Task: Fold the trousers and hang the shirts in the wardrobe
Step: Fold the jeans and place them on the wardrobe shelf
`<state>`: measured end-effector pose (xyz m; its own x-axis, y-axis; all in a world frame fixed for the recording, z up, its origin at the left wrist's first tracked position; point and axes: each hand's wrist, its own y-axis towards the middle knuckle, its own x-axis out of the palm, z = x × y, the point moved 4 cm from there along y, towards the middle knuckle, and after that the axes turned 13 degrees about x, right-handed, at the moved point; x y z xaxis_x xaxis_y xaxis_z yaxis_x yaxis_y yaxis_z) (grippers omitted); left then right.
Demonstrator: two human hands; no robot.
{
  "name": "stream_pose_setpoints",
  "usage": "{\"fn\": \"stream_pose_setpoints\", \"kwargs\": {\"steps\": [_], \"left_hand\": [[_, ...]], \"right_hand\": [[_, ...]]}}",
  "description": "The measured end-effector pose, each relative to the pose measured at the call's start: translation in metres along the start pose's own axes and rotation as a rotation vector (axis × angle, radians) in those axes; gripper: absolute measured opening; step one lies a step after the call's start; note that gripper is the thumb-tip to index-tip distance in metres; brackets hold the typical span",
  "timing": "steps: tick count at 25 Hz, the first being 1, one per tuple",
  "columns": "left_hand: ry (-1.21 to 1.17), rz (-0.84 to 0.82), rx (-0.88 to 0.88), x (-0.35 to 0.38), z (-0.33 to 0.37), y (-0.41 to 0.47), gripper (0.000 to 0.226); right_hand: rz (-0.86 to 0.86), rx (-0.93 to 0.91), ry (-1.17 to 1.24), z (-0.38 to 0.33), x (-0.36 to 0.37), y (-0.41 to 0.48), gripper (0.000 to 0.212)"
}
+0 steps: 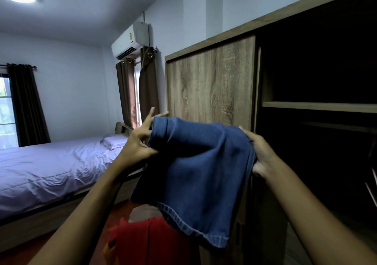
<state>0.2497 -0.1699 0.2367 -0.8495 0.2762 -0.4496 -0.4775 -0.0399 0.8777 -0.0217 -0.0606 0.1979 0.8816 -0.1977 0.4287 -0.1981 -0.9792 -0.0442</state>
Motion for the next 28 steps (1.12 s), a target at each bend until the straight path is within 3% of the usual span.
{"fn": "stream_pose_setpoints", "kwargs": {"steps": [4, 7, 10, 12, 14, 17, 20, 22, 25, 28], "left_hand": [[-0.076, 0.119, -0.152, 0.005, 0.002, 0.015, 0.011], [-0.087, 0.305, -0.28, 0.004, -0.012, 0.018, 0.016], [-0.106, 0.451, -0.414, 0.001, -0.022, 0.016, 0.017], [-0.167, 0.489, -0.519, 0.003, -0.029, 0.015, 0.02], [-0.216, 0.513, -0.628, 0.006, -0.038, 0.014, 0.024], [-0.193, 0.375, -0.775, 0.015, -0.054, 0.007, 0.034], [-0.222, 0.084, -0.717, 0.023, -0.062, -0.013, 0.082], [-0.214, -0.128, -0.664, 0.033, -0.064, -0.031, 0.093], [-0.28, -0.135, -0.678, 0.041, -0.081, -0.057, 0.094], [-0.332, -0.064, -0.777, 0.036, -0.101, -0.084, 0.109]], "right_hand": [[-0.01, -0.162, -0.081, -0.002, 0.003, -0.004, 0.042], [0.06, -0.313, -0.304, -0.005, -0.002, -0.004, 0.063], [0.241, -0.424, -0.542, -0.009, -0.017, -0.003, 0.085], [0.266, -0.373, -0.58, 0.0, -0.025, 0.002, 0.088], [0.131, -0.181, -0.431, 0.023, -0.031, 0.017, 0.088], [0.094, -0.083, -0.403, 0.048, -0.029, 0.021, 0.067], [0.27, -0.112, -0.368, 0.056, -0.032, 0.023, 0.046], [0.345, -0.084, -0.297, 0.062, -0.04, 0.03, 0.032], [0.415, 0.037, -0.3, 0.08, -0.048, 0.039, 0.033], [0.418, 0.09, -0.307, 0.103, -0.055, 0.044, 0.029]]}}
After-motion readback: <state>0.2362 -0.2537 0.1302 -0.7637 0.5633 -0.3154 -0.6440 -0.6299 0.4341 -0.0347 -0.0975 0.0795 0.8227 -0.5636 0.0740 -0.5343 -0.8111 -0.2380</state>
